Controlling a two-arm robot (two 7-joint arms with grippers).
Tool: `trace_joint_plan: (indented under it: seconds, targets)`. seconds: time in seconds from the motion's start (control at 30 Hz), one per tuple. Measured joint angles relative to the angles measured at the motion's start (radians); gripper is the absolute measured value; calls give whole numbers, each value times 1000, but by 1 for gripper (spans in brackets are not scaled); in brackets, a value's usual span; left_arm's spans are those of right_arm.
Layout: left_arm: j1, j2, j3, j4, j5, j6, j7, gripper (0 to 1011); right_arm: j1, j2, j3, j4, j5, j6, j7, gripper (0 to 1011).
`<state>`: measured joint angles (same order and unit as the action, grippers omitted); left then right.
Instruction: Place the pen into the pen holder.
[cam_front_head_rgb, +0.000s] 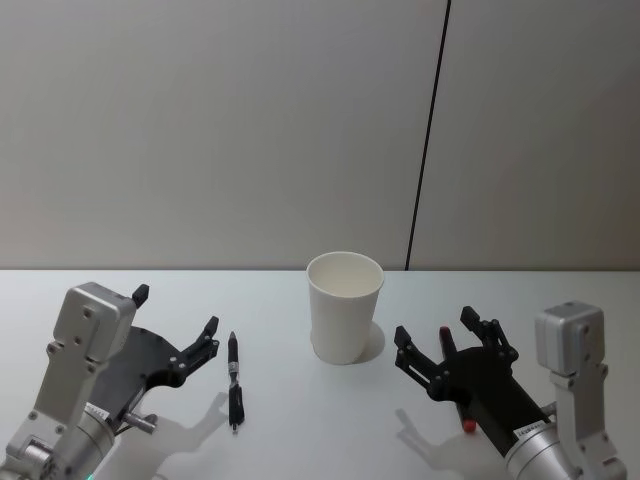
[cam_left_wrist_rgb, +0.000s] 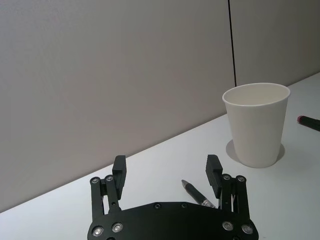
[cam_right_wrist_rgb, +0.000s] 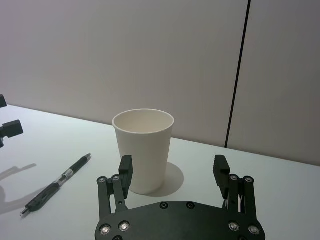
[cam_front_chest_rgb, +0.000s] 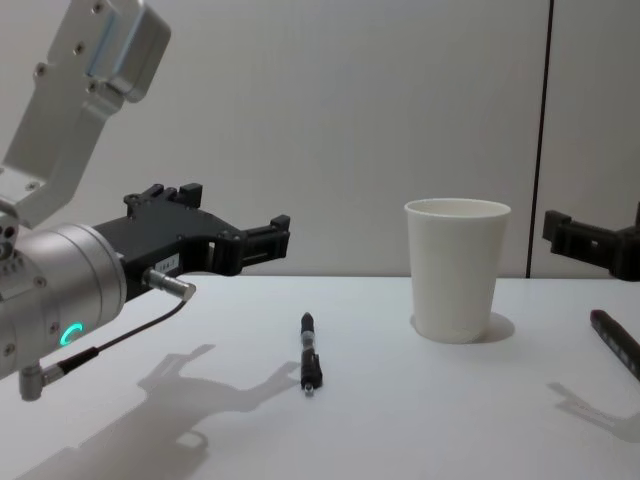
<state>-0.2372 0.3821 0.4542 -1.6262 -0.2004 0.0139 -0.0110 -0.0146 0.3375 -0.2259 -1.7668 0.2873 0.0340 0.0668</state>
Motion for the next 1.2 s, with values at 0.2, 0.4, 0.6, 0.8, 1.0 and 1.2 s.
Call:
trace_joint_plan:
  seconds: [0.2,0.4,0.6,0.8,1.0,1.2]
  targets:
    - [0,0,0,0,0,0,0,1001,0,0,0,0,0,0,0,1001]
    - [0,0,0,0,0,0,0,1002,0,0,0,0,0,0,0,1001]
    - [0,0,0,0,0,0,0,1002,0,0,0,0,0,0,0,1001]
    - [0,0,0,0,0,0,0,1001,0,0,0,0,0,0,0,1001]
    - [0,0,0,0,0,0,0,1002,0,0,0,0,0,0,0,1001]
    - [0,0,0,0,0,0,0,1001,0,0,0,0,0,0,0,1001]
